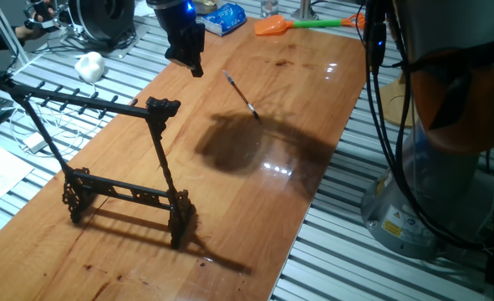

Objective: Place the brush on the pen rack

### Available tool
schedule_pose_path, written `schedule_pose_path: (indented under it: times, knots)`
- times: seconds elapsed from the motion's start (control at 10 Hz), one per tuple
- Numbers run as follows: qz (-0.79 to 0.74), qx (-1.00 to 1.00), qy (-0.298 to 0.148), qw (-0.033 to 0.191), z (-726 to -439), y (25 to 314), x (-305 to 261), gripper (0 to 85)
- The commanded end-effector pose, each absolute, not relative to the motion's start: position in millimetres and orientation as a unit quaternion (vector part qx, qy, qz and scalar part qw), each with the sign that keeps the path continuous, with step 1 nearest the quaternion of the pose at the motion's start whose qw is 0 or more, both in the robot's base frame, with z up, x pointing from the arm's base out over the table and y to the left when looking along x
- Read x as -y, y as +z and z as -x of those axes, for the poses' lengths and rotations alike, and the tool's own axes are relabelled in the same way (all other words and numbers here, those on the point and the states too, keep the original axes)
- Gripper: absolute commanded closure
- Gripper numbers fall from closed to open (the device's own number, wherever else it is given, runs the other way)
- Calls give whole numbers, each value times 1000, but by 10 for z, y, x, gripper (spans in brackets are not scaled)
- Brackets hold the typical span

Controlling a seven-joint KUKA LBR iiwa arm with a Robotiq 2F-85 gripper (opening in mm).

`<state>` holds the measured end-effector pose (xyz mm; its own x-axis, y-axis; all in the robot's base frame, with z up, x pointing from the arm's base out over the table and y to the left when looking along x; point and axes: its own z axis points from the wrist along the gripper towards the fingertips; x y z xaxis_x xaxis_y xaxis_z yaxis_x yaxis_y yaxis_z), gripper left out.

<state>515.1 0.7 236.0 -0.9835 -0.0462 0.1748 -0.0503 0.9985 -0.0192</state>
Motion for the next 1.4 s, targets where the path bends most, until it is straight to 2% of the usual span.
schedule_pose_path:
  times: [0.0, 1.3]
  knots:
    - [-24, 996, 12, 87, -5151, 2360, -7, 850]
    - [4, 996, 14, 87, -5151, 2360, 15, 850]
